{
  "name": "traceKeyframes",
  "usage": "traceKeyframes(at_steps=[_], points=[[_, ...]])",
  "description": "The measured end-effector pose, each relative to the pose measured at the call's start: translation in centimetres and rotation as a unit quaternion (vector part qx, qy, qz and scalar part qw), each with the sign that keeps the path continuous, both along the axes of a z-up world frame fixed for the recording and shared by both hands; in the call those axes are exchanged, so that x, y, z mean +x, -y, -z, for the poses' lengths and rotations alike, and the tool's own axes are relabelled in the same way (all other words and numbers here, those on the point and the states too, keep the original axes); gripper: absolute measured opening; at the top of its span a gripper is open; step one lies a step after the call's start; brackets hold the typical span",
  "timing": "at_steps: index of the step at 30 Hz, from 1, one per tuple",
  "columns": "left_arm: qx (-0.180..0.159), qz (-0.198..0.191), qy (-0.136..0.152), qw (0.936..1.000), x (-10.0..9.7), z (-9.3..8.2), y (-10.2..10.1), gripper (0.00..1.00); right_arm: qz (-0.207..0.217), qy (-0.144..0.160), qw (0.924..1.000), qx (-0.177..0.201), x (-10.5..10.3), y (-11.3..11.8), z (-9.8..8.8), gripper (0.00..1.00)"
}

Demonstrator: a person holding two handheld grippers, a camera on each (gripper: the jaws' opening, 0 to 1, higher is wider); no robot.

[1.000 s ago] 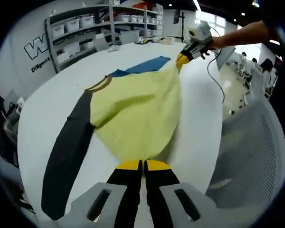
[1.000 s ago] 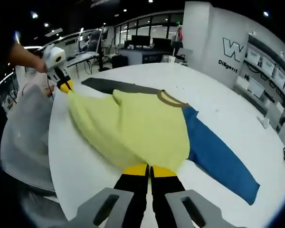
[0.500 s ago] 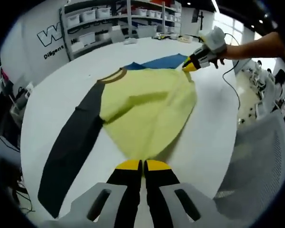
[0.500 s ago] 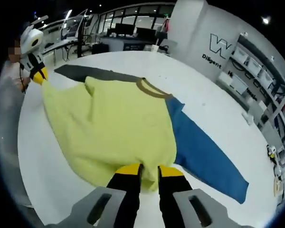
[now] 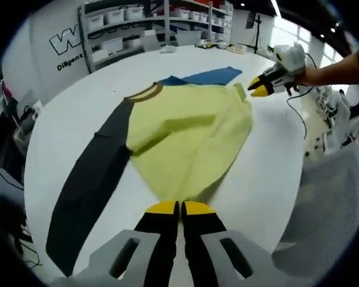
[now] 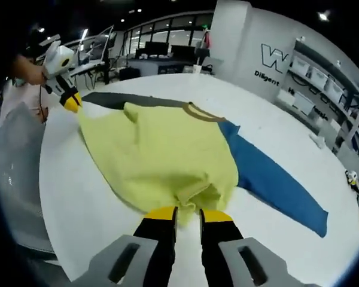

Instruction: Fold the garment on the visible template until the final outline fits inside the template.

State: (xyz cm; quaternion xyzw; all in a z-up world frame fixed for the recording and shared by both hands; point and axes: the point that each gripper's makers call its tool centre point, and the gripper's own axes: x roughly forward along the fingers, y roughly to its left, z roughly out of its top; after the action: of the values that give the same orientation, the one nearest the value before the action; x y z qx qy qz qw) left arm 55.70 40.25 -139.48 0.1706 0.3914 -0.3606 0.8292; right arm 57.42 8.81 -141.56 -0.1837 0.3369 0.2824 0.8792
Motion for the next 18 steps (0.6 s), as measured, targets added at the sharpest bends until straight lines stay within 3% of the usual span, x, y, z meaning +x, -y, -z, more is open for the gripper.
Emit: traceKeyframes(at_steps=[4, 9, 18], points=[[-0.002, 0.003, -0.001, 1.0000, -0.1, -0.1, 0.0, 0.00, 0.021, -0.028, 0.9991, 0.022, -0.3, -0.1, 1.0, 0.12], [-0.003, 0.004, -0.001, 1.0000, -0.3, -0.3, -0.1, 0.00, 0.045, -0.042, 0.9973, 0.040, 0.3, -0.2, 1.5, 0.13], [-0.001, 0.009, -0.004, 1.0000, -0.3, -0.4, 0.1, 0.00, 0.062, -0.064, 0.9948, 0.048, 0.4, -0.2, 2.3, 0.04]])
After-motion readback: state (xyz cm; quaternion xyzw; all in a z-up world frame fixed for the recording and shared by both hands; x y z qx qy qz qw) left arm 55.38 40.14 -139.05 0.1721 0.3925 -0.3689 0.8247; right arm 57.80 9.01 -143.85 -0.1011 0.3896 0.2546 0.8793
